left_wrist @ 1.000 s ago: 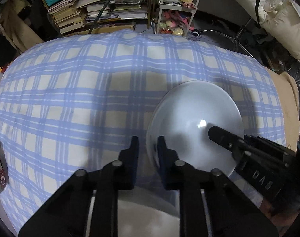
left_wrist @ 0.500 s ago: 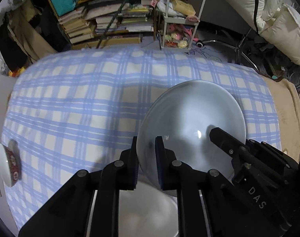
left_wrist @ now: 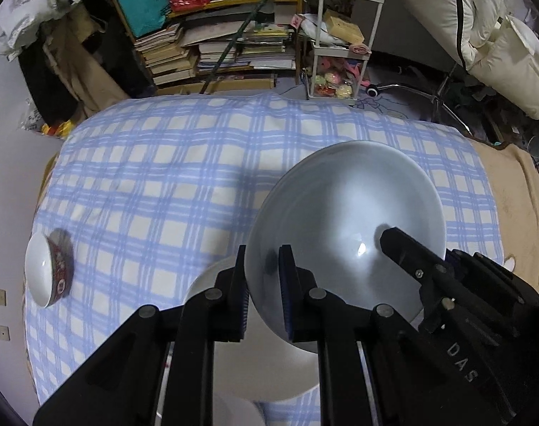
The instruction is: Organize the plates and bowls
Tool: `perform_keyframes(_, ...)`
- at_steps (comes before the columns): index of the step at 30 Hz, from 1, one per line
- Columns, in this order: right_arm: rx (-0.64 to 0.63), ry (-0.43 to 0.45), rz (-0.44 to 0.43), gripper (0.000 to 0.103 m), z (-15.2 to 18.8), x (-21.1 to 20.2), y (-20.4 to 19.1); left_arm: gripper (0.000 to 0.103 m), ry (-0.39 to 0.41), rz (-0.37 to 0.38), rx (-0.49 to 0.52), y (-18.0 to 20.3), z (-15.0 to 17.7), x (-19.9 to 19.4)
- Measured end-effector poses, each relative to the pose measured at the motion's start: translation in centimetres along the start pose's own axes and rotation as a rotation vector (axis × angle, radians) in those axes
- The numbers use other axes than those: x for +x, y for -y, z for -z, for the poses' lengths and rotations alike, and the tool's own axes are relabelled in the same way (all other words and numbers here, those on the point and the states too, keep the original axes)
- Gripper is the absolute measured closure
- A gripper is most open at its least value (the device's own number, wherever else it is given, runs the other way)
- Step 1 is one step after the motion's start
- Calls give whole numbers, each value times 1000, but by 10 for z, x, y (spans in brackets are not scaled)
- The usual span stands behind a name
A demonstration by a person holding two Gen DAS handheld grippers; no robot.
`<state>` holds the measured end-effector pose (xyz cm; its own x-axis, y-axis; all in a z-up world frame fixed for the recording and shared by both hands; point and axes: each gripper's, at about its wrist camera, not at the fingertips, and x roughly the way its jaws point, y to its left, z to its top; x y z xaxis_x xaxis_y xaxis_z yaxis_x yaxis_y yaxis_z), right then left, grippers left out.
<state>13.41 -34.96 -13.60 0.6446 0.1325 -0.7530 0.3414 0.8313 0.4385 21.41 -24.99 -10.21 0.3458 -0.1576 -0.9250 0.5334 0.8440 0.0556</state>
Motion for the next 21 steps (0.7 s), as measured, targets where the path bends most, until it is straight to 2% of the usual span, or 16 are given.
perform_keyframes(6,-18,-23,-10,90,15,-8,-15,89,25,2,-32,-11,16,-22)
perform_keyframes(17,-86,-6,-36,90,30,-29,-43,89,39,-14,-56,-29,46,-44)
perform_keyframes(21,-72,-48,-58,90,36,-26,-47,89,32,-4,-60,-36,56,-44)
